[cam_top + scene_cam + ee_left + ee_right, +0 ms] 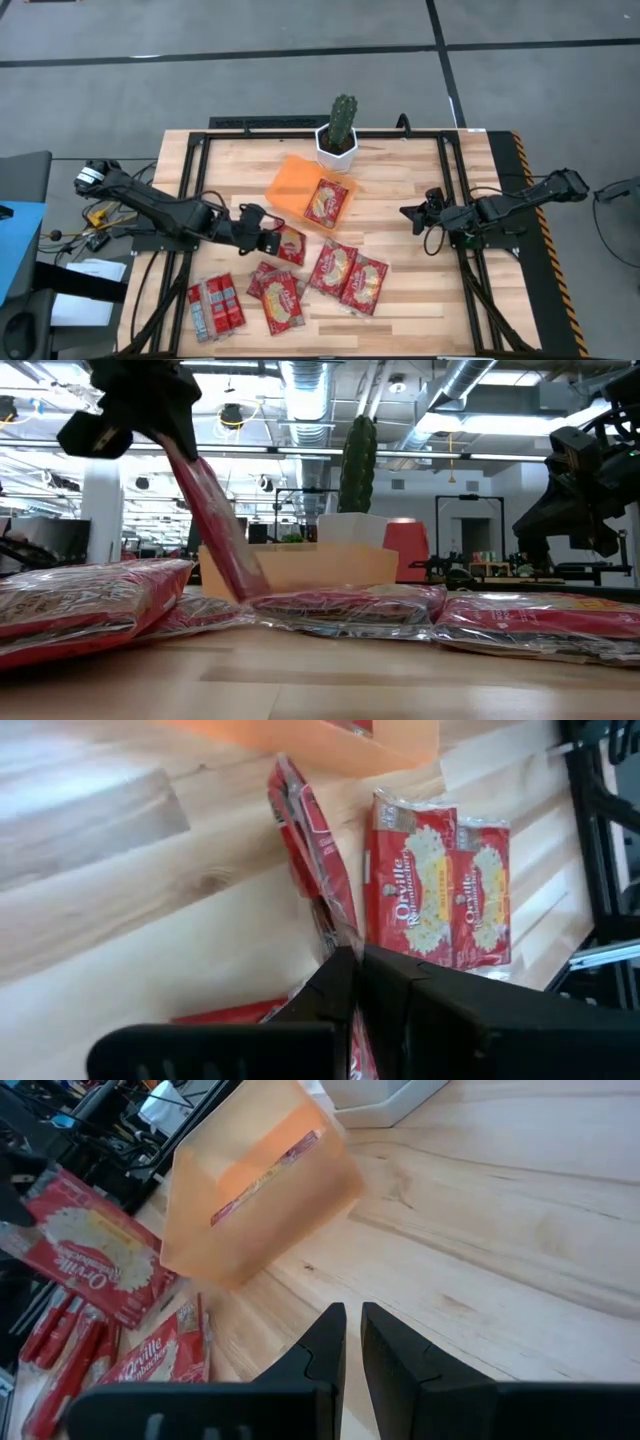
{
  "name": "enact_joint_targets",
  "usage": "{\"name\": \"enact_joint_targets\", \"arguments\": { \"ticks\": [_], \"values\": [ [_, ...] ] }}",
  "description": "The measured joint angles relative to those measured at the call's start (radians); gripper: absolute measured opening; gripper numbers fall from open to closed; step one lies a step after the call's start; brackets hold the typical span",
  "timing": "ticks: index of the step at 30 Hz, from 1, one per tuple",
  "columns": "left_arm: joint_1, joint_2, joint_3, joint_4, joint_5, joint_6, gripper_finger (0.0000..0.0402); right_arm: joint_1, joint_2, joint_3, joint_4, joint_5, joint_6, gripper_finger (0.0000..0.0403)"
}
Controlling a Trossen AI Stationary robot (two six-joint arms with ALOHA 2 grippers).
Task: Sort popcorn bags into baskets
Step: Put the popcorn bag into the bin
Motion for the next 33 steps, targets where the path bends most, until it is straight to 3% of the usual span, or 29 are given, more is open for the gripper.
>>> {"name": "enact_joint_targets", "arguments": {
  "ticks": [23,29,33],
  "values": [
    [0.099,0.000,0.216,-0.033,-0.047,0.006,0.0000,0.000,0.000,0.000,0.000,0.006,-0.036,0.0064],
    [0.184,-0.001,0.263,-0.033,-0.140,0.074,0.0000,0.000,0.000,0.000,0.000,0.004,-0.055,0.0064],
    [0.287,-0.001,0.263,-0.047,-0.147,0.131,0.0000,0.000,0.000,0.000,0.000,0.004,-0.055,0.0064]
  ]
}}
